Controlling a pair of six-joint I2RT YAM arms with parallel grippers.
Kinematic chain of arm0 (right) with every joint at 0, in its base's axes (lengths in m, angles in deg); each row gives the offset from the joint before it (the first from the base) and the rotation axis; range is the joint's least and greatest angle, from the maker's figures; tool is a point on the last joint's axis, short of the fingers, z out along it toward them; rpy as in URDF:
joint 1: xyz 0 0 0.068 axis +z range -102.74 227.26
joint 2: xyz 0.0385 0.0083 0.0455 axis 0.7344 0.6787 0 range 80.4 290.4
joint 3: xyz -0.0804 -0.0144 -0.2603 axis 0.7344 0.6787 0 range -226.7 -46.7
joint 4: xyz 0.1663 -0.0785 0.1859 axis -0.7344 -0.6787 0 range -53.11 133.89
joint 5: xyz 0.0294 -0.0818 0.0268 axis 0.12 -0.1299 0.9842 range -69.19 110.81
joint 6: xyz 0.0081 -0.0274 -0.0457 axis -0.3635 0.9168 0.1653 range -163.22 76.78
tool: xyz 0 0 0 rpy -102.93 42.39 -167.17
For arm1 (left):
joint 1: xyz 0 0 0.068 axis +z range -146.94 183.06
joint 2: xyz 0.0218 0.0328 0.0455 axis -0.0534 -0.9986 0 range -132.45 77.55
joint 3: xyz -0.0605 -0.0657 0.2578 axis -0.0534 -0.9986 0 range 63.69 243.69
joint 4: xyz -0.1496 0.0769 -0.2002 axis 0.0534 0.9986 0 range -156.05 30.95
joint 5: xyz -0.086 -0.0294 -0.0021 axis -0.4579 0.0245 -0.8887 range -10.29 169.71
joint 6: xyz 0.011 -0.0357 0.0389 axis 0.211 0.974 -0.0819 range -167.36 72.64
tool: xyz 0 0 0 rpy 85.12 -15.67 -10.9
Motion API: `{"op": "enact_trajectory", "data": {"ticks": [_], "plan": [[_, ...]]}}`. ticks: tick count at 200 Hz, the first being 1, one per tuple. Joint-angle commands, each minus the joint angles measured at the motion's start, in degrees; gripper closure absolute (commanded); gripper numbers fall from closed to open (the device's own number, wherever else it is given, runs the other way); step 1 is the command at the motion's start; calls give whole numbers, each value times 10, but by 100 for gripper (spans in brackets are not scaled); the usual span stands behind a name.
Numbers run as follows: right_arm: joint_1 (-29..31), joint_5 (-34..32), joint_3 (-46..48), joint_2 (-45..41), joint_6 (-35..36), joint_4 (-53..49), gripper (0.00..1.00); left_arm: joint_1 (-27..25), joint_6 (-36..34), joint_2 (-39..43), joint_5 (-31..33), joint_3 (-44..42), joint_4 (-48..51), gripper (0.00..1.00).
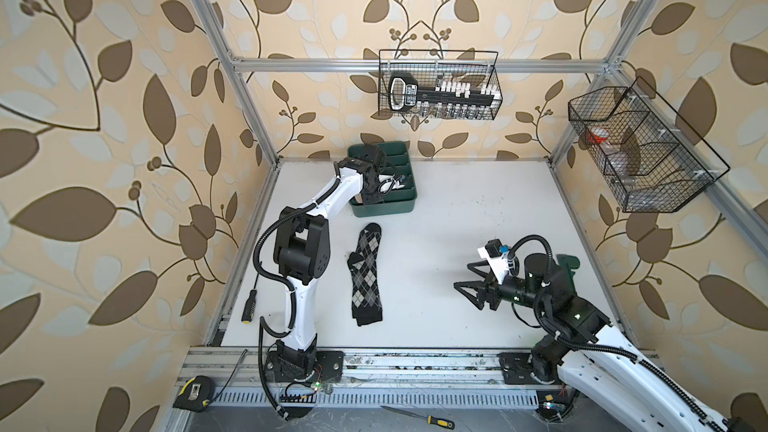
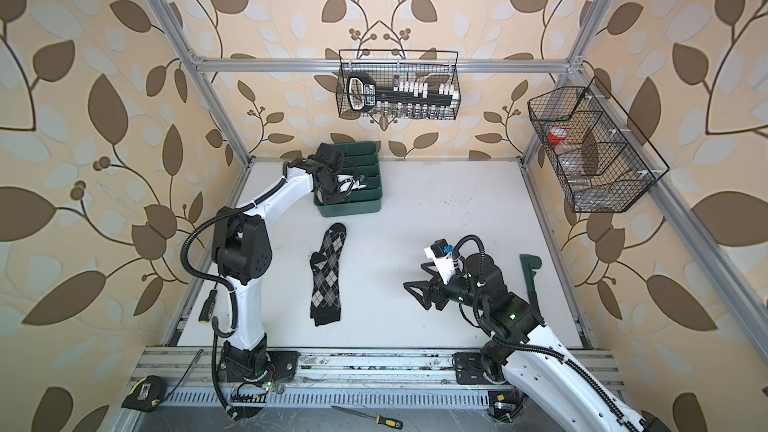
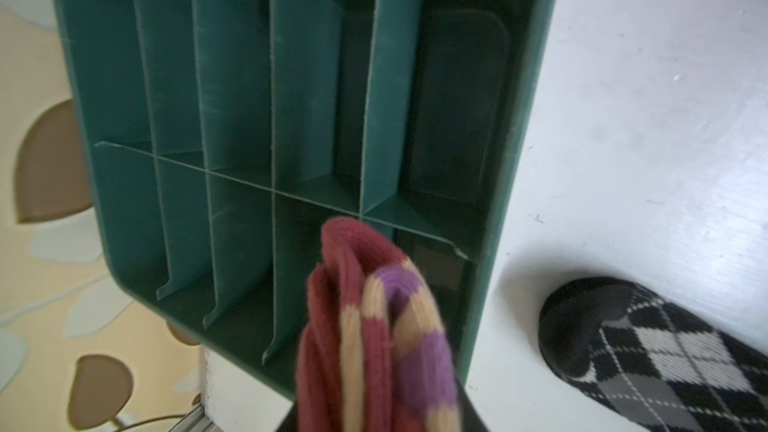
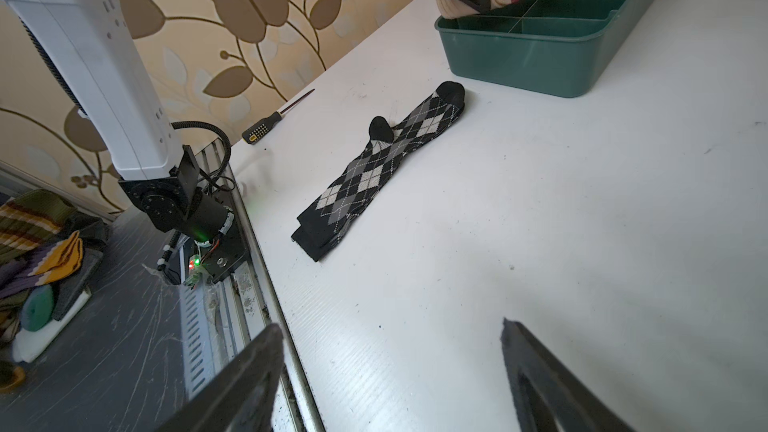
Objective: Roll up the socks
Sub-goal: 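Carry the rolled sock with the left gripper over the green tray, then lower the roll into a tray compartment nearest the robot with the left gripper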
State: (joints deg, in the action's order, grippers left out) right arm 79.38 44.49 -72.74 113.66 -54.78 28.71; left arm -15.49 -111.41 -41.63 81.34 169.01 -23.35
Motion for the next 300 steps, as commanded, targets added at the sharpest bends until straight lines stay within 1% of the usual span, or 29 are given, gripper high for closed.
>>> {"op": "enact_trajectory", "data": {"ticks": [1, 27, 46, 85, 122, 150, 169, 227, 235, 238, 244, 261, 300], "plan": [[6, 18, 11, 2, -5, 11, 17, 12, -32, -4, -15, 40, 25, 100], [10, 20, 13, 6, -6, 12, 17, 18, -39, -21, -53, 72, 73, 100], [10, 22, 12, 8, -6, 11, 17, 23, -52, -35, -40, 73, 90, 100], [11, 29, 10, 19, -2, 11, 17, 28, -53, -61, -18, 58, 88, 100], [11, 31, 14, 23, -4, 16, 18, 28, -54, -86, -33, 70, 100, 100], [12, 33, 19, 23, -8, 24, 17, 28, -63, -112, -56, 88, 127, 100], [12, 33, 20, 23, -8, 24, 17, 27, -66, -129, -60, 93, 139, 100], [10, 34, 21, 35, -2, 30, 17, 19, -49, -163, -47, 89, 125, 100], [10, 34, 21, 35, -3, 29, 17, 19, -43, -163, -49, 90, 121, 95], [10, 33, 21, 34, -3, 28, 17, 19, -41, -163, -49, 91, 121, 92], [10, 33, 21, 34, -3, 28, 17, 18, -37, -161, -50, 90, 118, 83], [10, 32, 22, 30, -5, 29, 17, 16, -34, -151, -52, 91, 114, 68], [10, 32, 23, 29, -4, 32, 17, 9, -35, -123, -47, 92, 114, 54]]}}
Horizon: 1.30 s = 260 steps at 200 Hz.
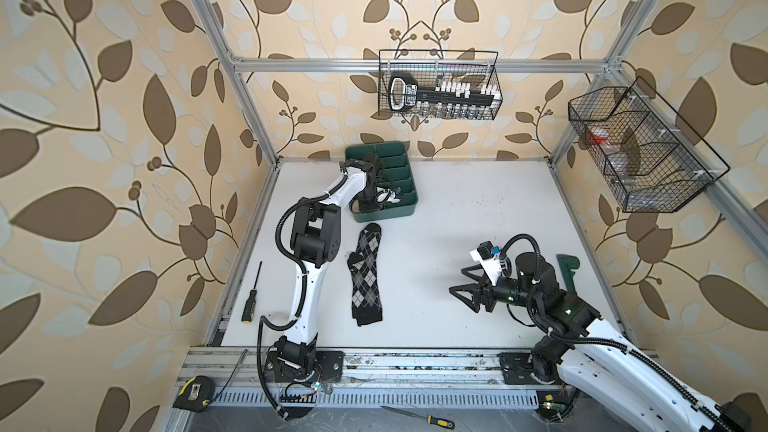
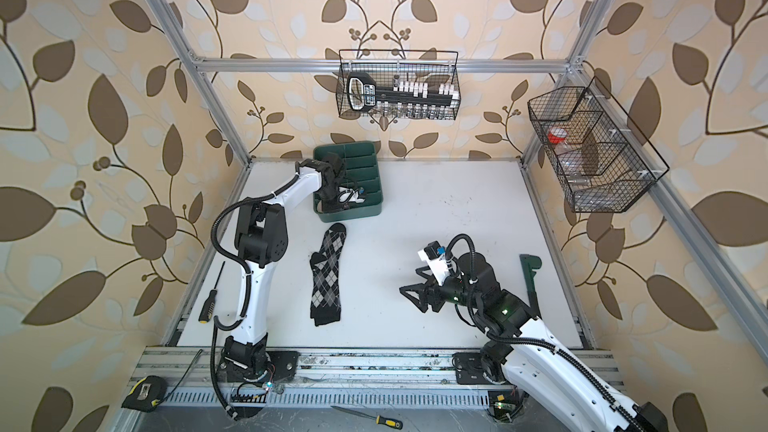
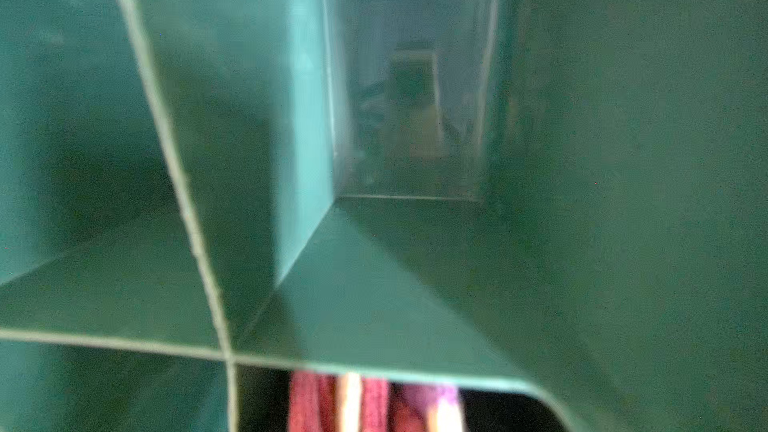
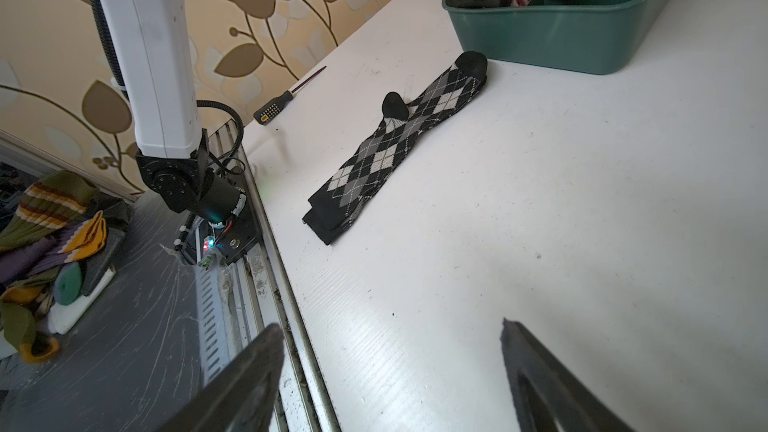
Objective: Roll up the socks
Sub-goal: 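Lower the roll into a tray compartment nearest the robot with the left gripper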
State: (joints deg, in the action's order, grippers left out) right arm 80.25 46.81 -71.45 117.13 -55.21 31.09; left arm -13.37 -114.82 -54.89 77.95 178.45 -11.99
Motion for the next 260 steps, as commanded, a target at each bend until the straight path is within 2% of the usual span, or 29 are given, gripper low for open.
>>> {"op": "enact_trajectory", "data": {"ticks": [1, 33, 50, 175, 180, 187, 194, 260], "plan": [[1, 9, 10, -6, 0, 8, 17, -12, 0, 11, -13, -3, 1, 54], [3, 10, 10, -10, 1, 6, 17, -16, -4, 33, -12, -5, 4, 37], [2, 9, 10, -15, 0, 7, 18, -17, -6, 42, -13, -8, 4, 32], [7, 7, 9, -17, 1, 4, 18, -18, -1, 46, -38, -7, -1, 15], [7, 7, 9, -16, 1, 4, 17, -18, 0, 46, -39, -6, -1, 14], [7, 8, 9, -15, 2, 4, 17, -18, 1, 49, -41, -5, 1, 5], [7, 8, 9, -14, 3, 4, 18, -18, 1, 51, -43, -4, 3, 3], [7, 10, 9, -16, 6, 5, 17, -19, 8, 87, -78, 15, 10, 1]]}}
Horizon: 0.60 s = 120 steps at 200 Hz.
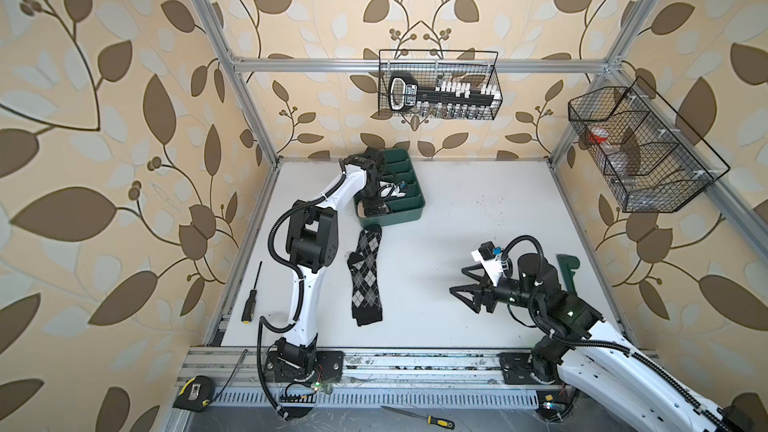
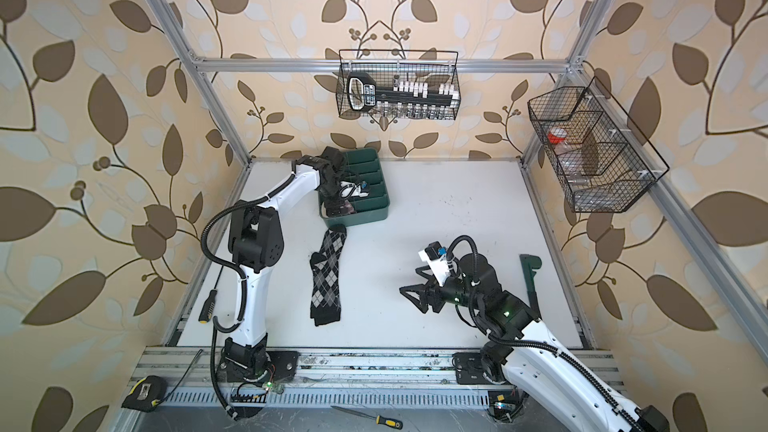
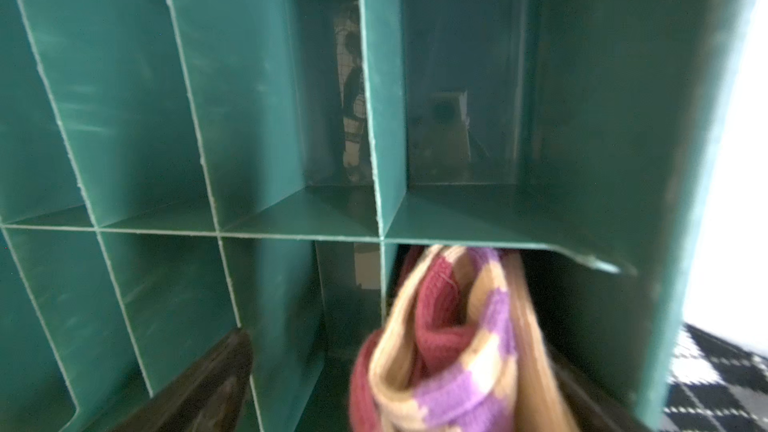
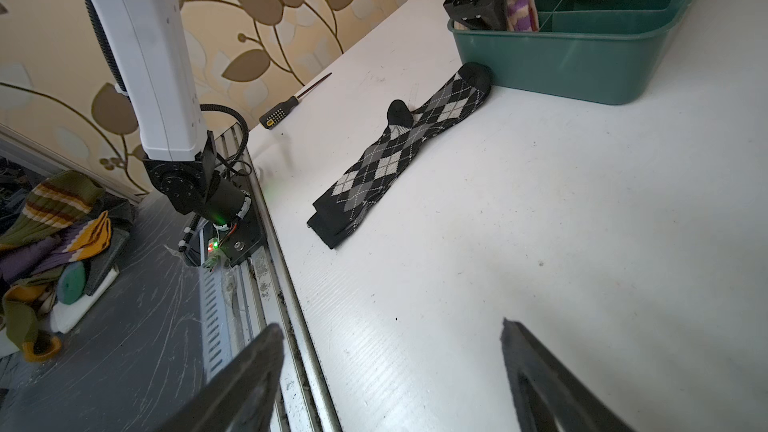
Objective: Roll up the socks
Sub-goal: 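Lower the roll into a tray compartment nearest the robot with the left gripper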
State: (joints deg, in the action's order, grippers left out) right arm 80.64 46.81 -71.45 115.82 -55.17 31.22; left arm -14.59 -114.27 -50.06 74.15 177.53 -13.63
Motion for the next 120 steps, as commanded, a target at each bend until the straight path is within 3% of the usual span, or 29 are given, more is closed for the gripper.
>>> {"op": "enact_trajectory", "data": {"ticks": [1, 86, 120], "plan": [[3, 9, 9, -3, 6, 4, 17, -6, 2, 39, -40, 25, 27, 1], [3, 12, 8, -1, 10, 4, 17, -10, 9, 100, -93, 29, 56, 1], [3, 15, 8, -4, 10, 5, 17, -10, 27, 143, -80, 14, 32, 5]]}}
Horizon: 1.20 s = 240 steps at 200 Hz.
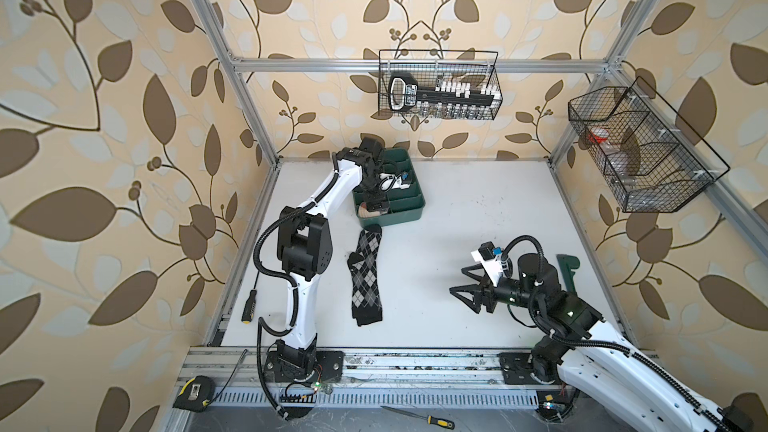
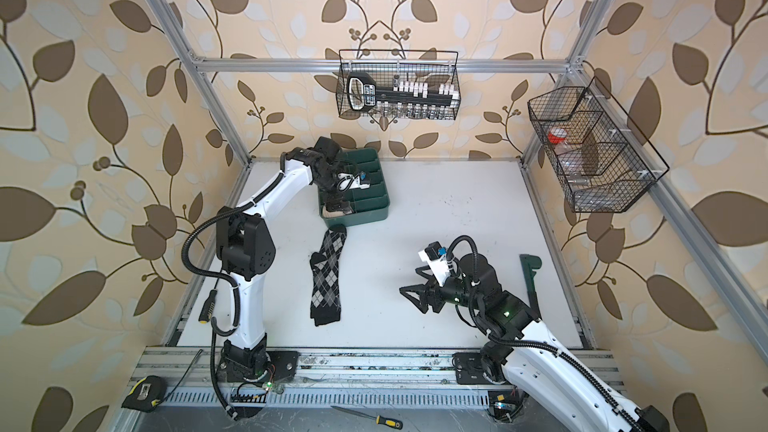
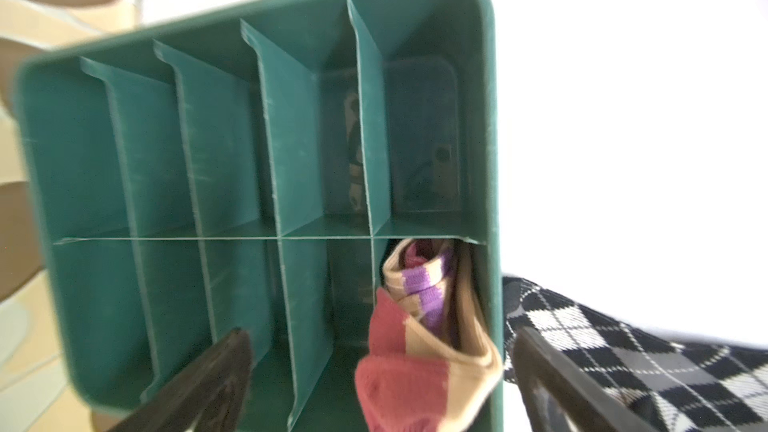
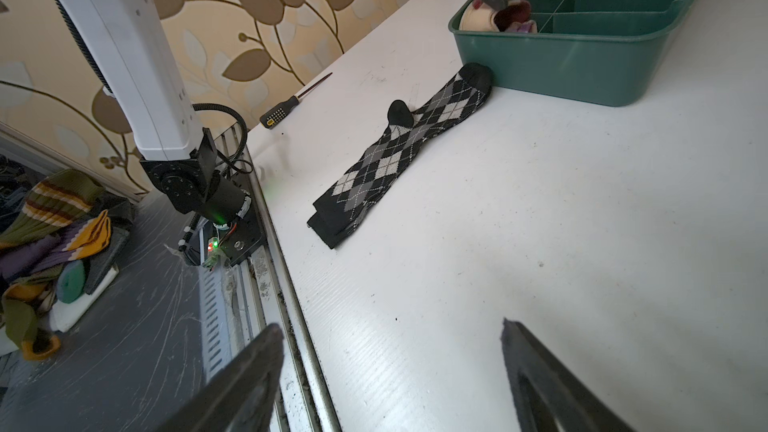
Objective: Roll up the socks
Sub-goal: 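Lower the roll into a tray compartment nearest the robot with the left gripper, then open the left gripper and lift it away from the tray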
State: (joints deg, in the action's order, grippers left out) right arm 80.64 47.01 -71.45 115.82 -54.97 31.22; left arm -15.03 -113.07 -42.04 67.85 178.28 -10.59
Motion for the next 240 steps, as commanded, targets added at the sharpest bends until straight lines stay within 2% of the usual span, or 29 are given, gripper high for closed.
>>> {"op": "enact_trajectory", "data": {"ticks": [1, 18, 38, 62, 74, 102, 114, 137, 167, 194, 209, 221, 229, 240], "plan": [[3, 13, 8, -4, 8, 5, 17, -5, 15, 64, -17, 6, 1, 5], [3, 13, 8, -7, 8, 6, 17, -5, 29, 80, -4, -4, -16, 16], [4, 12, 10, -10, 8, 8, 17, -5, 44, 93, 23, -22, -28, 24], [3, 11, 11, -15, 6, 9, 18, -7, 80, 124, 44, -79, -60, 38], [3, 12, 12, -20, 5, 11, 18, -7, 99, 153, 34, -125, -89, 41], [3, 11, 12, -27, 4, 12, 18, -6, 133, 218, 23, -239, -170, 59], [3, 9, 12, -30, 4, 11, 17, -6, 155, 231, 13, -259, -176, 65], [3, 6, 14, -36, 3, 12, 17, -5, 169, 236, -4, -295, -199, 85], [3, 4, 15, -43, 1, 12, 17, -1, 205, 219, -23, -297, -212, 96], [3, 0, 12, -44, 5, 10, 18, 0, 264, 255, -66, -337, -267, 96], [3, -21, 3, -47, 10, 0, 18, 0, 313, 311, -80, -392, -326, 91], [3, -45, -6, -57, 16, -5, 19, 0, 360, 386, -75, -452, -389, 89], [4, -65, -10, -64, 22, -3, 19, 0, 384, 438, -69, -490, -424, 78], [5, -89, -13, -73, 33, 9, 19, 0, 415, 508, -66, -540, -468, 57]]}}
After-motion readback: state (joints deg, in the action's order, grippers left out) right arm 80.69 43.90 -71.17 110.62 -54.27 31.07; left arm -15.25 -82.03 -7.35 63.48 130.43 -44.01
